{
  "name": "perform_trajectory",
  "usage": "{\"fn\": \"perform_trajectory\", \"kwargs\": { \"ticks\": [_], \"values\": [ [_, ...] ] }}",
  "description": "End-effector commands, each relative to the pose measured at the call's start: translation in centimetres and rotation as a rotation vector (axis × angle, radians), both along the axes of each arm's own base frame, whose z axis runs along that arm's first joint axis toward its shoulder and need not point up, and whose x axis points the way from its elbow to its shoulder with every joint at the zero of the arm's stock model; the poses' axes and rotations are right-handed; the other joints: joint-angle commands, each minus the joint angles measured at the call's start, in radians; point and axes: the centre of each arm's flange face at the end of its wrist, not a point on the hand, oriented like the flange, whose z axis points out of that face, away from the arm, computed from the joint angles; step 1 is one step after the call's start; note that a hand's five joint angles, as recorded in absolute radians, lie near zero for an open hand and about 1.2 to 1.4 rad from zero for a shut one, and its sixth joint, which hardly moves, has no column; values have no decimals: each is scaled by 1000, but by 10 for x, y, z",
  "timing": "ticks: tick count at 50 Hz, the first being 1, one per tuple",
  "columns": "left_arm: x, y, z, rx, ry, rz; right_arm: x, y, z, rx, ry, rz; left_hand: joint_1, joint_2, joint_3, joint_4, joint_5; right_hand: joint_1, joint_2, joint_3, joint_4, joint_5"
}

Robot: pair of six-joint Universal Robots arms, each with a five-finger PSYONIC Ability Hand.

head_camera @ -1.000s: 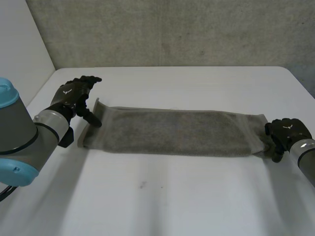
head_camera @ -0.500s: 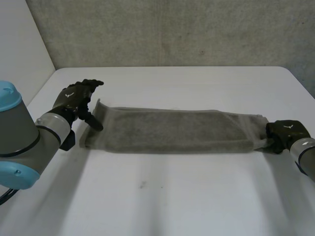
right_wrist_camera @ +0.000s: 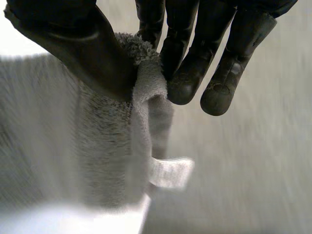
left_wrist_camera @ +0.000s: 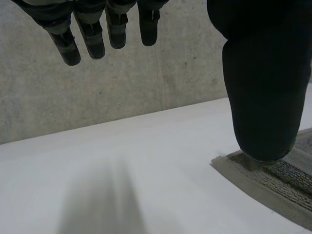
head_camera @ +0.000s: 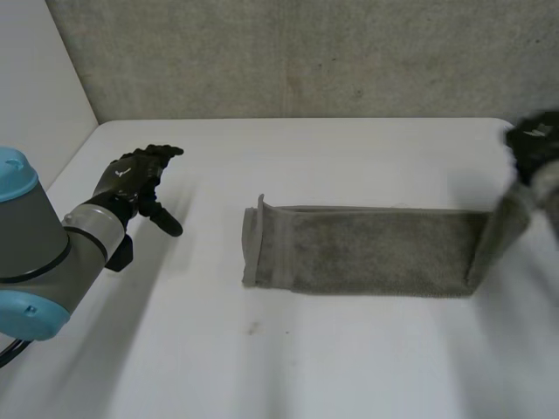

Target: Fold the towel.

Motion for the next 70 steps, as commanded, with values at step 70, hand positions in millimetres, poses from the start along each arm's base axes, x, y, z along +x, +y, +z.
{"fn": "perform_trajectory", "kwargs": {
  "ticks": [70],
  "values": [
    [-48,30,21,-125,41,-144,174,126,-32,141,-259,557,3,13,12,12,-25,71,73,63,54,70]
  ]
}}
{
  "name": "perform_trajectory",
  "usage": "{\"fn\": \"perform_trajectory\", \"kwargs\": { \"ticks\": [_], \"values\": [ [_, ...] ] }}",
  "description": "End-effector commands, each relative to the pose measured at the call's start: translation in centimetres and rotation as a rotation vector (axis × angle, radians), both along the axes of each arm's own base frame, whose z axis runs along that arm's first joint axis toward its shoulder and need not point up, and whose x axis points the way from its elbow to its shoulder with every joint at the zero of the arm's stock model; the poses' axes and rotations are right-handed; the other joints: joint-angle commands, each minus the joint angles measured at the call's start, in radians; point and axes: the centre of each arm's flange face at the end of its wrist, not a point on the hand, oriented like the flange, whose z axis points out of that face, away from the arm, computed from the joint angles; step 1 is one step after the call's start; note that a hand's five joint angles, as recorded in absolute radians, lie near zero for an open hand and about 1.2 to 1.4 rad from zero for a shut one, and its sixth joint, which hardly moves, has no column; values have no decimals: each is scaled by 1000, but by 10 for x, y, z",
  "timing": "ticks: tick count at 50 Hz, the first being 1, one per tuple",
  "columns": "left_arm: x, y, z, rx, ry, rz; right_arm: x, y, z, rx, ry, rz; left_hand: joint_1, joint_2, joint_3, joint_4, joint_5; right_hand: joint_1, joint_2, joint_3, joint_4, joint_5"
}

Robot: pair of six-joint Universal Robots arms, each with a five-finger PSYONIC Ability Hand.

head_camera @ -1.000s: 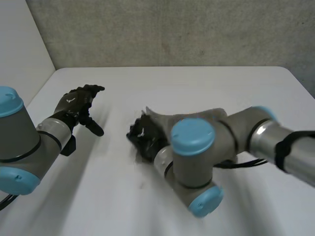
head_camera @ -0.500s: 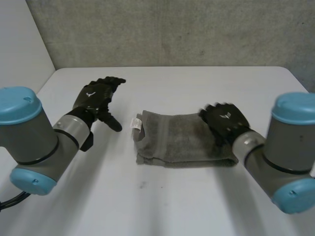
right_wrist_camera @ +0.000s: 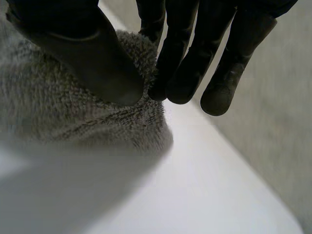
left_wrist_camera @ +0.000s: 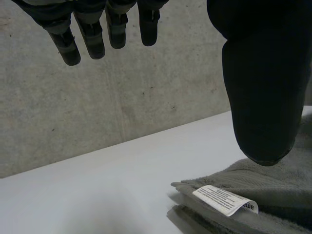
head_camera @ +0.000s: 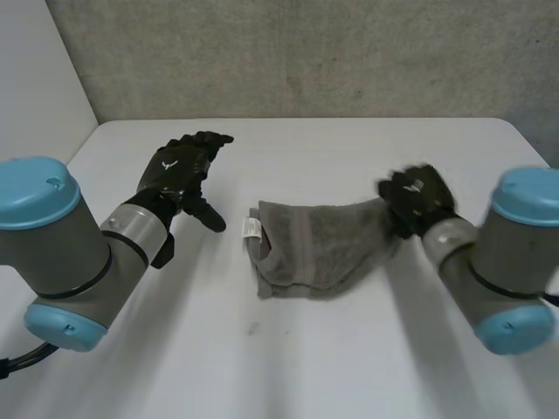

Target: Fold the towel.

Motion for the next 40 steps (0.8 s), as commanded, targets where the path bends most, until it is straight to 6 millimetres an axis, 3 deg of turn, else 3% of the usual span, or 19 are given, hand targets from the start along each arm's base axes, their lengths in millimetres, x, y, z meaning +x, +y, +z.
{"fn": "perform_trajectory", "kwargs": {
  "ticks": [1,4,6,7,9,11,12,13,14,15,20,23,26,28,32,34,36,40],
  "values": [
    [2,-1,8,-21,9,10,96,47,17,-74,-39,293,3,13,12,12,-25,134,66,63,55,78],
    [5,-3,12,-31,13,20,111,58,11,-51,-30,360,3,13,12,12,-25,134,66,63,55,78],
    [9,-5,13,-32,14,34,135,83,-13,28,21,498,3,13,12,12,-25,134,66,63,55,78],
    [10,-6,14,-32,14,40,135,84,-13,28,21,498,3,13,12,12,-25,134,66,63,55,78],
    [12,-8,14,-32,13,47,143,99,-37,121,95,562,3,13,12,12,-25,134,66,63,55,78],
    [13,-9,14,-32,13,51,142,99,-45,157,133,555,3,13,12,12,-25,134,66,63,55,78],
    [13,-9,14,-32,13,51,141,98,-43,175,150,528,3,13,12,12,-25,-362,-430,-433,-441,-418],
    [12,-9,16,-35,15,50,141,98,-43,175,151,528,3,13,12,12,-25,-367,-435,-438,-446,-423],
    [11,-9,17,-38,16,48,137,93,-39,183,157,479,3,13,12,12,-25,-983,-1051,-1054,-1062,-1040],
    [11,-9,17,-38,16,48,133,88,-29,174,142,418,3,13,12,12,-25,-1088,-1155,-1158,-1167,-1144],
    [5,-12,27,-64,32,34,125,84,-2,165,53,318,3,13,12,12,-25,-1088,-1155,-1158,-1167,-1144],
    [-2,-13,33,-44,63,20,98,72,31,206,-134,208,8,19,18,18,-19,-1088,-1155,-1158,-1167,-1144],
    [-18,-10,29,21,95,-15,79,62,42,228,-211,148,11,22,20,21,-16,-1088,-1155,-1158,-1167,-1144],
    [-34,-6,21,82,103,-43,74,58,44,244,-243,125,23,34,32,32,-4,-1088,-1155,-1158,-1167,-1144],
    [-43,-5,3,157,77,-29,64,44,42,273,-286,75,26,37,35,35,-1,-1088,-1155,-1158,-1167,-1144],
    [-46,-4,-9,193,50,-13,60,31,27,305,-281,40,26,37,35,35,-1,-1088,-1155,-1158,-1167,-1144],
    [-53,-1,-34,250,-4,18,61,25,17,325,-268,32,26,37,35,35,-1,-1088,-1155,-1158,-1167,-1144],
    [-58,2,-56,282,-47,45,61,19,-2,380,-233,13,23,34,32,32,-4,-1088,-1155,-1158,-1167,-1144]
  ]
}}
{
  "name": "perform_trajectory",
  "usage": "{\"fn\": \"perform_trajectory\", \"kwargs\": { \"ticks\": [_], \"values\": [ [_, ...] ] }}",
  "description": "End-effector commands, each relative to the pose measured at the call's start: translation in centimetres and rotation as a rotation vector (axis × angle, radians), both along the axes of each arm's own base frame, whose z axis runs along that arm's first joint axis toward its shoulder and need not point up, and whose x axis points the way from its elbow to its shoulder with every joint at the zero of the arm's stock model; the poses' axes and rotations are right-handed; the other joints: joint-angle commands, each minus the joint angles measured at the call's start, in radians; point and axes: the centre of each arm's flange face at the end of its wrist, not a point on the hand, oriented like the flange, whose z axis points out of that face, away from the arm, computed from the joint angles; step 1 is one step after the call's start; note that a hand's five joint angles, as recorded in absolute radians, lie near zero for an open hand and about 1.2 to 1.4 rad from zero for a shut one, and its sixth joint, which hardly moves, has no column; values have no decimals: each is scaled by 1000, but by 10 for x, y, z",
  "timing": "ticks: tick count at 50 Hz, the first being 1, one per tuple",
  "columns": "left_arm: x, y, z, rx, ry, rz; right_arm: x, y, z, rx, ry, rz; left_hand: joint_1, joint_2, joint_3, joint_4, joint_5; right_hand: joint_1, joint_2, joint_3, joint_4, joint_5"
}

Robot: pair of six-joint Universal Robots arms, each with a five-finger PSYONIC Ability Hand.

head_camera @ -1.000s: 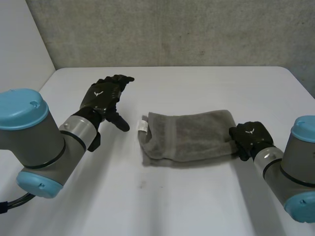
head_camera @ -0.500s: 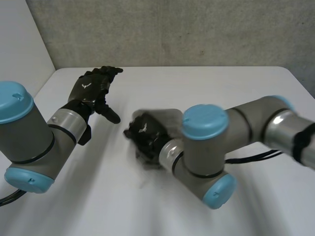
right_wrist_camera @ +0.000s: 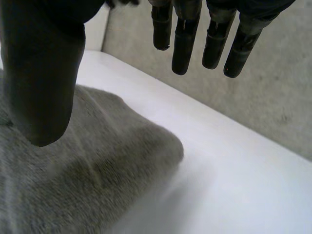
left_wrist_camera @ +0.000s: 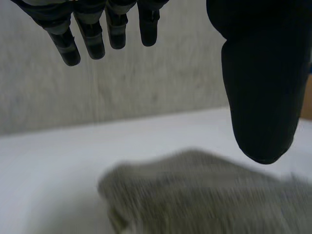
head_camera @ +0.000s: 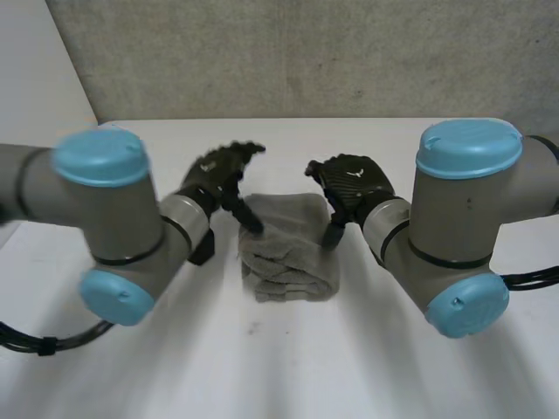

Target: Fold the towel.

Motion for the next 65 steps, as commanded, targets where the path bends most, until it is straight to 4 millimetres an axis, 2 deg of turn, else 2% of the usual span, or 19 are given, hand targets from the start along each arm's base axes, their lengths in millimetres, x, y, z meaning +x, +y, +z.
{"fn": "perform_trajectory", "kwargs": {
  "ticks": [1,5,12,17,20,22,24,25,27,28,29,30,31,32,33,35,41,46,65],
  "values": [
    [-11,6,-54,100,-122,57,-1,-21,-44,121,76,-20,23,27,32,29,-4,-60,-322,-72,-87,-57],
    [-9,5,-69,110,-177,72,1,-30,-68,185,120,-22,23,27,32,29,-4,-60,-322,-72,-87,-57],
    [-3,12,-81,93,-290,46,4,-33,-87,208,178,10,17,21,26,23,-10,-60,-322,-72,-87,-57],
    [-1,14,-77,89,-287,47,5,-33,-82,181,196,22,8,13,18,14,-19,-60,-322,-72,-87,-57],
    [-2,14,-70,77,-275,49,6,-33,-64,145,170,25,5,10,15,11,-22,-60,-322,-72,-87,-57],
    [-3,14,-43,24,-236,47,6,-32,-47,112,147,26,3,7,12,8,-25,-60,-322,-72,-87,-57],
    [-3,13,-27,-8,-212,51,5,-28,-12,44,100,34,3,7,12,8,-25,-60,-322,-72,-87,-57],
    [-3,13,-26,-9,-212,51,5,-28,-12,44,100,34,3,7,12,8,-25,-60,-322,-72,-87,-57],
    [-1,15,13,-90,-161,58,0,-23,27,-32,52,28,0,4,9,5,-28,-60,-322,-72,-87,-57],
    [-1,15,13,-90,-161,58,0,-23,27,-33,52,28,0,4,9,5,-28,-60,-322,-72,-87,-57],
    [1,16,35,-135,-130,66,-3,-20,49,-80,24,20,0,4,9,5,-28,-60,-322,-72,-87,-57],
    [5,18,59,-182,-98,77,-3,-20,49,-80,24,20,0,4,9,5,-28,-60,-322,-72,-87,-57],
    [5,18,59,-182,-98,77,-7,-18,68,-123,2,7,0,4,9,5,-28,-60,-322,-72,-87,-57],
    [10,20,83,-227,-68,90,-16,-18,84,-159,-13,-19,0,4,9,5,-28,-60,-322,-72,-87,-57],
    [10,20,83,-227,-67,90,-16,-18,85,-159,-13,-20,0,4,9,5,-28,-60,-322,-72,-87,-57],
    [27,26,125,-293,-24,124,-35,-19,107,-206,-24,-96,0,4,9,5,-28,-60,-322,-72,-87,-57],
    [66,25,160,-306,-29,222,-65,-21,117,-216,-6,-218,0,4,9,5,-28,-60,-322,-72,-87,-57],
    [76,28,161,-282,-46,243,-87,-17,109,-188,11,-271,0,4,9,5,-28,-60,-322,-72,-87,-57],
    [76,29,152,-255,-56,231,-91,-18,108,-234,-28,-270,0,4,9,5,-28,-60,-322,-72,-87,-57]
  ]
}}
